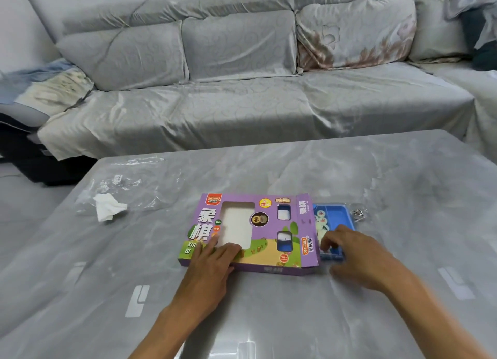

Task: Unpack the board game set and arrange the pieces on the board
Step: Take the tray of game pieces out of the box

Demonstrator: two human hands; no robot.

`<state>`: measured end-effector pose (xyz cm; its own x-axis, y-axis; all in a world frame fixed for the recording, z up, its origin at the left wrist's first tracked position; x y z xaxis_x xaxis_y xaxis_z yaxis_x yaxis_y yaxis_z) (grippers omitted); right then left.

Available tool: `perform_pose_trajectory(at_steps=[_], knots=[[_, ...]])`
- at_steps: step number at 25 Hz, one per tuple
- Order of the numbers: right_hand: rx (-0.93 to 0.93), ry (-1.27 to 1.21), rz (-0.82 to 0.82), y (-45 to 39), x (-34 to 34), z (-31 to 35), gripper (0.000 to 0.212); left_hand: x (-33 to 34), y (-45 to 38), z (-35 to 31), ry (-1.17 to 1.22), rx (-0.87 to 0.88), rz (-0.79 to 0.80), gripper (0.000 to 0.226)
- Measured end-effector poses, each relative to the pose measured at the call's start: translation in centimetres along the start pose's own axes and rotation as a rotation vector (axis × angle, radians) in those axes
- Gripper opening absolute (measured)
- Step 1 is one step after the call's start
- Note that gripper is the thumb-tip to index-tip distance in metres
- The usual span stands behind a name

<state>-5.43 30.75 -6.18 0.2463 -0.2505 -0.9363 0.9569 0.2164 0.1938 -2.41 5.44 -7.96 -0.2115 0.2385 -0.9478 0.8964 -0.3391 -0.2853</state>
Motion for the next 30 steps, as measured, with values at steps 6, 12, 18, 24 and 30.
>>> perform_pose_trajectory(at_steps=[6, 12, 18, 24, 30], knots=[[0.143, -0.012, 0.033, 0.2, -1.0, -3.2, 0.027, 1.1, -4.2, 3.5, -0.094, -0.018, 0.035, 0.048], [0.146, -0.065, 0.015, 0.0, -1.2, -5.3, 0.03, 3.2, -11.1, 9.1, -0.164, -0.255, 0.13, 0.037], [0.08, -0.075, -0.041, -1.0, -0.8, -3.2, 0.048, 3.6, -16.7, 11.2, -0.16, -0.326, 0.134, 0.038], [0.027, 0.023, -0.185, -1.4, -0.2, -1.1, 0.033, 4.5, -18.4, 13.2, -0.174, -0.367, 0.115, 0.037], [0.086, 0.136, -0.252, -1.1, -0.1, 0.6, 0.036, 3.4, -17.8, 12.5, -0.146, -0.331, -0.008, 0.055]])
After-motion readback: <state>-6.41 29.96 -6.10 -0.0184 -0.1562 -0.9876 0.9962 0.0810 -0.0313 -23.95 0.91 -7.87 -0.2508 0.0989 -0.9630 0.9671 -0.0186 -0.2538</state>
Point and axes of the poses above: each hand's wrist, its own y-axis away from the middle knuckle, its own x-axis out of the palm, z = x × y, the point moved 10 cm from there along -y, towards the middle knuckle, and after that the axes turned 1 degree about -y, right-handed, at the moved point
